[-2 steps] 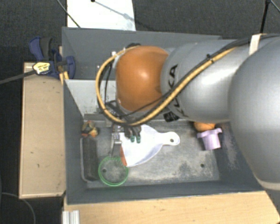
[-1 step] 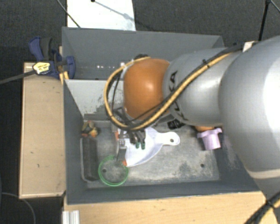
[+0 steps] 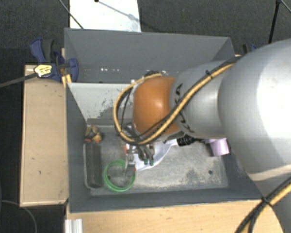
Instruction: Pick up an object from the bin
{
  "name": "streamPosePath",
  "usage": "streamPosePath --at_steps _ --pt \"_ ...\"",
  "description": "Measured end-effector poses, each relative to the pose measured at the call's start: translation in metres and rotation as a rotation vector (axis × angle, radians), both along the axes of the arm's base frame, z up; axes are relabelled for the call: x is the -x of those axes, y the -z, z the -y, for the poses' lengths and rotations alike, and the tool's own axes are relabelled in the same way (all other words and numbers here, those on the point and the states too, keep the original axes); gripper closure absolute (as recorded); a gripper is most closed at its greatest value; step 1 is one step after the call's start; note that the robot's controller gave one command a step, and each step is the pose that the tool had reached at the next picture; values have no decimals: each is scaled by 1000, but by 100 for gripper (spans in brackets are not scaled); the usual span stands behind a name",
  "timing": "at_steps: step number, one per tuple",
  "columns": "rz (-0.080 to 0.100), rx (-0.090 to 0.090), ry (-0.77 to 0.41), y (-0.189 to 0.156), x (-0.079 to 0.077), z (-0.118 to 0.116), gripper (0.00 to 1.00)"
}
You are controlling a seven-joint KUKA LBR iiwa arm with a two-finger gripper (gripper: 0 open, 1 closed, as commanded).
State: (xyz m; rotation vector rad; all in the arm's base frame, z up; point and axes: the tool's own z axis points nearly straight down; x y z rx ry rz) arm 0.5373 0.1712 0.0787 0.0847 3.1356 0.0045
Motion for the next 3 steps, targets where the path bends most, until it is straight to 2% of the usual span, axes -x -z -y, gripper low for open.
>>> streamPosePath --at_steps 1,2,3 --pt "-2 0 277 8 -5 12 100" --pt "-2 0 278 8 -5 12 100" --pt "-12 4 270 -33 -6 13 100"
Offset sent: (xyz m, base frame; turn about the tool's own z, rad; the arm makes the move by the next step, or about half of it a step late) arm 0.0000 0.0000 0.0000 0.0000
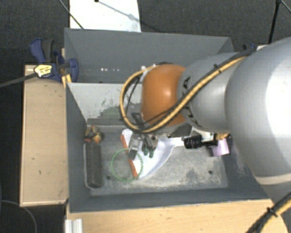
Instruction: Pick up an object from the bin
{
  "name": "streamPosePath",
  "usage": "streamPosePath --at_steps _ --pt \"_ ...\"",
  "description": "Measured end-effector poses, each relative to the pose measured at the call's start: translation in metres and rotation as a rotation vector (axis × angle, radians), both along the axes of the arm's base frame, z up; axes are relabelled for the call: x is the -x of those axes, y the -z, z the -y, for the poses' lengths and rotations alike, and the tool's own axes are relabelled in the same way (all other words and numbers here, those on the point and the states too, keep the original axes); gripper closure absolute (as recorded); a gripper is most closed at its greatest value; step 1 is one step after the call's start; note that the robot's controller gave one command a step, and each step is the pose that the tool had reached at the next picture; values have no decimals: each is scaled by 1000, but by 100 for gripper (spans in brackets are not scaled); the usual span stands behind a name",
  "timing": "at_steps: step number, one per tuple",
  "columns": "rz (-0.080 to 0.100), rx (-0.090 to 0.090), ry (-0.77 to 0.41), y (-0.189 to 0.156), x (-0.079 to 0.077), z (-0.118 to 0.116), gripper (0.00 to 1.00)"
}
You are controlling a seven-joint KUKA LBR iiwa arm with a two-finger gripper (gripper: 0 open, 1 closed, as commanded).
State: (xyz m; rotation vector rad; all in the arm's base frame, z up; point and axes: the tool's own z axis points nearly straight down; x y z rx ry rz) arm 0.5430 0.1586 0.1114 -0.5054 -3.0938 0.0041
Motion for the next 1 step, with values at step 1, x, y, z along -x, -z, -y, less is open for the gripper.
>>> streamPosePath --at_steps 1 --pt "10 -3 -95 22 -24 -8 0"
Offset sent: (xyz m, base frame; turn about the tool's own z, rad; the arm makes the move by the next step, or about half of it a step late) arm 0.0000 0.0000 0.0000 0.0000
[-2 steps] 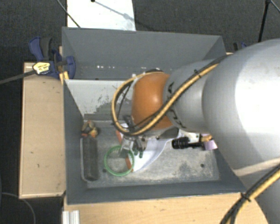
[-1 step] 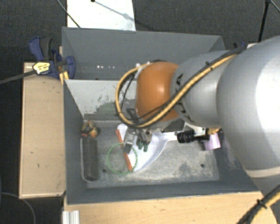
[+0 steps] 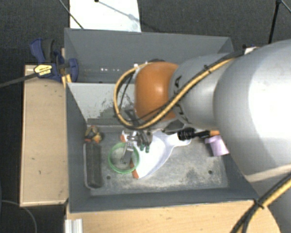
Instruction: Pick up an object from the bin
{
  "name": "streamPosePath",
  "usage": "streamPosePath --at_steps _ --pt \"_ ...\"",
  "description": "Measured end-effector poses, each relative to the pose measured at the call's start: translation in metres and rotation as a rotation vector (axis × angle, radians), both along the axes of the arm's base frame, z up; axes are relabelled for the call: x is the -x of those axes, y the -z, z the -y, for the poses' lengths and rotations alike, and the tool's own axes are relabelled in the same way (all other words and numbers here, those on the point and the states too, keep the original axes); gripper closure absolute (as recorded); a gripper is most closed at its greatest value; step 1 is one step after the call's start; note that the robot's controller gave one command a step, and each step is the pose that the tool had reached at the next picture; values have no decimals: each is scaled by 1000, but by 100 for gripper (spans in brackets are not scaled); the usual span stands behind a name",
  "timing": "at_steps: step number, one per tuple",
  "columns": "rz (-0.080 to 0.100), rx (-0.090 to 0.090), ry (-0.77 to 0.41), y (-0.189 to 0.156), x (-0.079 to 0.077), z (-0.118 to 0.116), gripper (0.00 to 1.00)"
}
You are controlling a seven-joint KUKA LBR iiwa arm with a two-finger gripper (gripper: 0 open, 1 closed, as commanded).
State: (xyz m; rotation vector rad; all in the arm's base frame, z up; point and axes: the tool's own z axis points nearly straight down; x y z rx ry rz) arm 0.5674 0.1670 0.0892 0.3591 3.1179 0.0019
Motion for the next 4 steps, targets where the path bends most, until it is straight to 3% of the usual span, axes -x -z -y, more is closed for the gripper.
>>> streamPosePath --at_steps 1,2,3,4 --pt "0 0 -10 7 -2 -1 0" --pt "2 0 -229 18 -17 -9 100" --pt "1 -1 -228 18 -17 -9 100" --pt "-1 0 -223 -104 0 -3 100"
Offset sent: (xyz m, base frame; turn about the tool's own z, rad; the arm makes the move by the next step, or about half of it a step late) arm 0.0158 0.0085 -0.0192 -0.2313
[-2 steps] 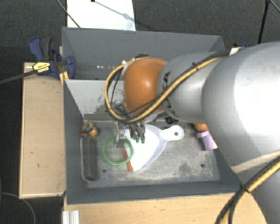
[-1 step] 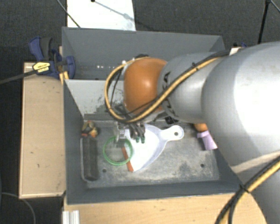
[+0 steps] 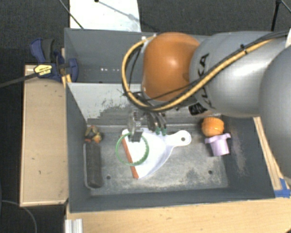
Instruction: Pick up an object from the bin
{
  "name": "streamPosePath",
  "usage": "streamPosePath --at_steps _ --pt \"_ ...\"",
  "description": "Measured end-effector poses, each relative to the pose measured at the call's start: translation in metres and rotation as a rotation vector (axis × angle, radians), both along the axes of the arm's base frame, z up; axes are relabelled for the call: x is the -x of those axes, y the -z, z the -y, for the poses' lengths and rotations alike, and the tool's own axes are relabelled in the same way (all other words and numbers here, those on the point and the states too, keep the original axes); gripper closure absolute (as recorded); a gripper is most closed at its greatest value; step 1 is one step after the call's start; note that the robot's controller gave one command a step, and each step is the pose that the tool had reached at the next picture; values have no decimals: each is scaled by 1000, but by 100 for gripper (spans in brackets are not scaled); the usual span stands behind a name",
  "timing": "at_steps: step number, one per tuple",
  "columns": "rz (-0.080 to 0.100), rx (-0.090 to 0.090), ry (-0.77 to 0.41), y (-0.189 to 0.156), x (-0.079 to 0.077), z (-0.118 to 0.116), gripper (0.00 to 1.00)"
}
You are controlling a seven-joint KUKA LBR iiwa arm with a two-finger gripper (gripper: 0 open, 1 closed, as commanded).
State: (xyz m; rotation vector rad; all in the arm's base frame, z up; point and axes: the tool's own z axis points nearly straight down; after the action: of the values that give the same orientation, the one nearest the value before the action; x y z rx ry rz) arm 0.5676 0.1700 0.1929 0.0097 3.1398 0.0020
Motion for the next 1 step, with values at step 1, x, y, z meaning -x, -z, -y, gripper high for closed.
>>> streamPosePath --at_steps 1 --pt "0 0 1 0 0 0 100"
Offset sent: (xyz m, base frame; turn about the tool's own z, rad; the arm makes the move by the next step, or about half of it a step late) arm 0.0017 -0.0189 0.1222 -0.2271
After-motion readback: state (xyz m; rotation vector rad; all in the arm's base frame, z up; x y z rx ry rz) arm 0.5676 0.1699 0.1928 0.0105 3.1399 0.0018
